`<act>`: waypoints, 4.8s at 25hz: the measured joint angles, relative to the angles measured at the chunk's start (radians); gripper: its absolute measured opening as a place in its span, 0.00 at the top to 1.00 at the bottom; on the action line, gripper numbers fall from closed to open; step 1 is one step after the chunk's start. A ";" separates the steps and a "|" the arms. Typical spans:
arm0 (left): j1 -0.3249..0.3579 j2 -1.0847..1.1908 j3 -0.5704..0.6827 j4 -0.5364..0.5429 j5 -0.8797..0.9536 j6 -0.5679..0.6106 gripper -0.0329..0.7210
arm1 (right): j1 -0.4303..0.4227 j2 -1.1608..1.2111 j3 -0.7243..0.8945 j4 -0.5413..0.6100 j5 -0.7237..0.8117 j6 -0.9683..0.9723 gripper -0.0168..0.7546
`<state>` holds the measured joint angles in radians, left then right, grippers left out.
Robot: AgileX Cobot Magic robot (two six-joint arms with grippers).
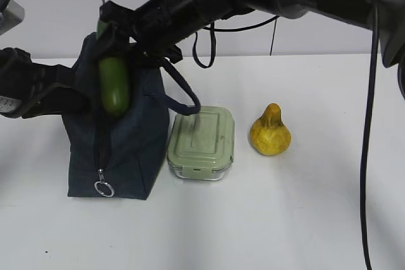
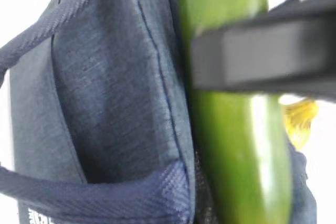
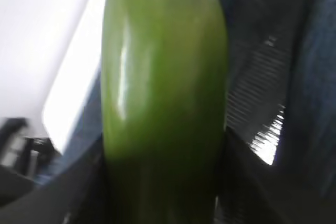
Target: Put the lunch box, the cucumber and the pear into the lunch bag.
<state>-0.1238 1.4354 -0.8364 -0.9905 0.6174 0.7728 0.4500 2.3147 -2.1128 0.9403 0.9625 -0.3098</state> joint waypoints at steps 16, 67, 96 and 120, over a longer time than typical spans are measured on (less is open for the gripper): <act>0.000 0.000 0.000 -0.016 -0.008 0.000 0.98 | 0.002 0.000 -0.014 -0.159 0.057 0.058 0.19; 0.000 0.008 0.000 -0.016 -0.011 0.000 0.98 | -0.144 -0.284 0.358 -1.014 0.275 0.246 0.34; 0.000 0.008 0.000 -0.016 -0.008 0.000 0.98 | -0.144 -0.169 0.352 -0.933 0.206 0.194 0.71; 0.000 0.008 0.000 -0.016 -0.006 0.000 0.98 | -0.126 -0.159 -0.226 -0.362 0.289 0.101 0.72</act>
<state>-0.1238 1.4436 -0.8364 -1.0067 0.6113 0.7728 0.3241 2.1559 -2.3385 0.5780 1.2514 -0.2091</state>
